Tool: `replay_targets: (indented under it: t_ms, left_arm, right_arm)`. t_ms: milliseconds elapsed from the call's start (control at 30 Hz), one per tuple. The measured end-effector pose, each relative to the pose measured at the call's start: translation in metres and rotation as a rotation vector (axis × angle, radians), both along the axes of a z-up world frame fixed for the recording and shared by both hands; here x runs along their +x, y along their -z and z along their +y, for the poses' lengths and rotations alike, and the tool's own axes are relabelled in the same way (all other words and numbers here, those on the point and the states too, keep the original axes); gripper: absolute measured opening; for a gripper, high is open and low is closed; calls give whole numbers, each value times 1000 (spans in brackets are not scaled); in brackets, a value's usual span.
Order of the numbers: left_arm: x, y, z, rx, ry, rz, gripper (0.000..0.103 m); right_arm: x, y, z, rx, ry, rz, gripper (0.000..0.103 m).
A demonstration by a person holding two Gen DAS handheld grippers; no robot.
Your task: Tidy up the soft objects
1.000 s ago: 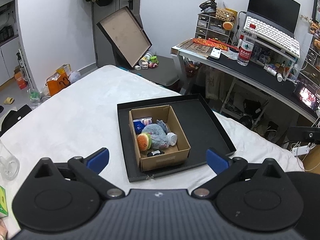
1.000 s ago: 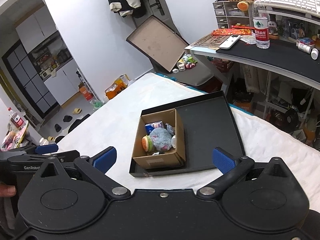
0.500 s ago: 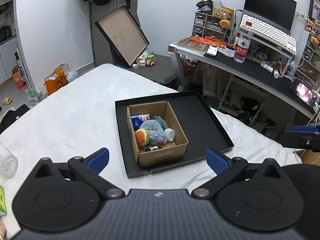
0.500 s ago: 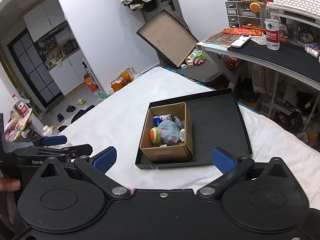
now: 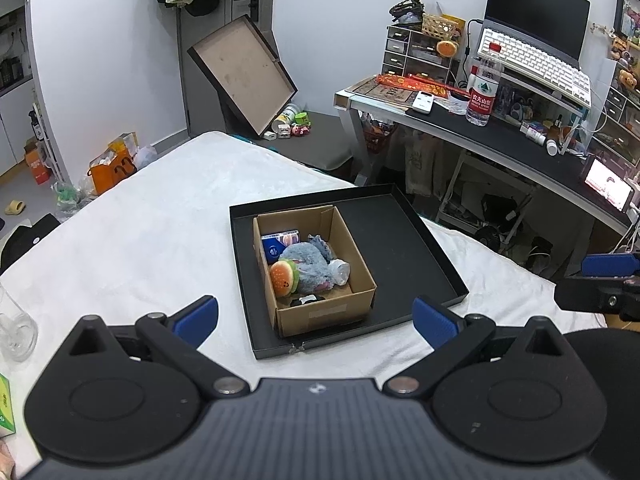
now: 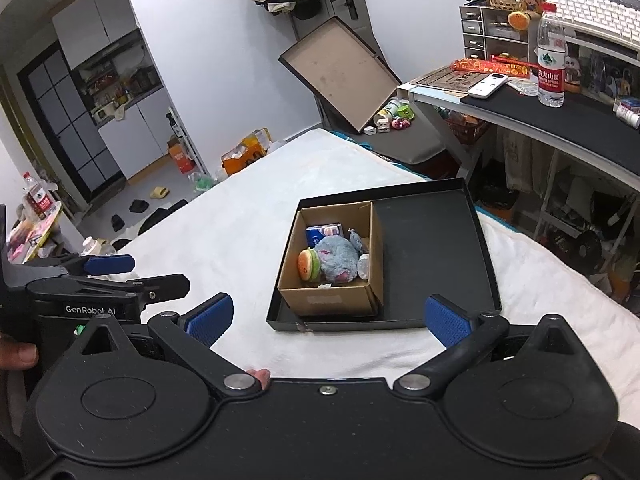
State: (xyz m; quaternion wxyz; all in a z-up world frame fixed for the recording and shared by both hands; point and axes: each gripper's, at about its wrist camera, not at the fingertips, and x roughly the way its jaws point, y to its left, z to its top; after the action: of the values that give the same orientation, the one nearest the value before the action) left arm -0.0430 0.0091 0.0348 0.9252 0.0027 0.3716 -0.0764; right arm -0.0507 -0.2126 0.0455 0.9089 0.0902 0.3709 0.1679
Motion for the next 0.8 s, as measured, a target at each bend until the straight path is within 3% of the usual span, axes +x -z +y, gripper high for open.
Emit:
replay_targets:
  t_ms: [800]
  left_arm:
    - [6,1,-3,12,-3,-12,102]
  right_arm:
    - [1,3,-3,11,2,12,103]
